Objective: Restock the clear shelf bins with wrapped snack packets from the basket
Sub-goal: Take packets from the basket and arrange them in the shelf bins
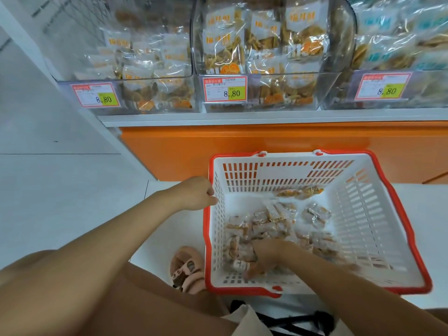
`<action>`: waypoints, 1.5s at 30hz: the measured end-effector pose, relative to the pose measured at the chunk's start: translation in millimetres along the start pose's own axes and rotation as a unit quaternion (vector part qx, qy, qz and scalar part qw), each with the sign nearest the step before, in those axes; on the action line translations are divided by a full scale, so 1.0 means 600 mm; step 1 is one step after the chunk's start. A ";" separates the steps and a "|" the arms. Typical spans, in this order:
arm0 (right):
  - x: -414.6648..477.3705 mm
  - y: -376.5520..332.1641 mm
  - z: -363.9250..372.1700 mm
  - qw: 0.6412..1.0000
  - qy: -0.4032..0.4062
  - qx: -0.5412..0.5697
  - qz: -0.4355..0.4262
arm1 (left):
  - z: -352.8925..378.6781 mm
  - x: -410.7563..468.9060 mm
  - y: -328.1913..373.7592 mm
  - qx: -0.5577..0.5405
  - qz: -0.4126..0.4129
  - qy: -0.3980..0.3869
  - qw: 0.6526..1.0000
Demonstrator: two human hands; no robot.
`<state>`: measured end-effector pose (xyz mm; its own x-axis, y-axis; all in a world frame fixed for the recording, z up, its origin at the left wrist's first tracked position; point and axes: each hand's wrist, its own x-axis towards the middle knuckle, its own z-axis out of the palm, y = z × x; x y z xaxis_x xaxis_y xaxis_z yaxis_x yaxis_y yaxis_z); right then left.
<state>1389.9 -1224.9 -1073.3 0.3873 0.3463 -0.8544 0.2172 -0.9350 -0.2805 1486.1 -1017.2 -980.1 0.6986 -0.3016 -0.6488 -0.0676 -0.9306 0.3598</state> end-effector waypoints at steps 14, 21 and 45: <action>-0.040 0.057 -0.027 0.896 0.088 0.436 -0.002 | -0.007 -0.013 0.082 0.027 0.033 -0.100 0.994; -0.218 0.132 -0.162 0.847 0.263 0.450 -0.105 | -0.006 -0.028 0.205 -0.168 0.101 -0.079 0.977; -0.518 0.323 -0.304 0.703 0.382 0.561 -0.214 | -0.097 -0.054 0.487 -0.409 0.232 0.016 0.883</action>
<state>1474.9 -1499.4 -782.5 0.9623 0.1545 -0.2237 -0.2174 -0.0569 -0.9744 1485.2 -1267.1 -814.7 0.7521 -0.5918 -0.2900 0.1756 -0.2441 0.9537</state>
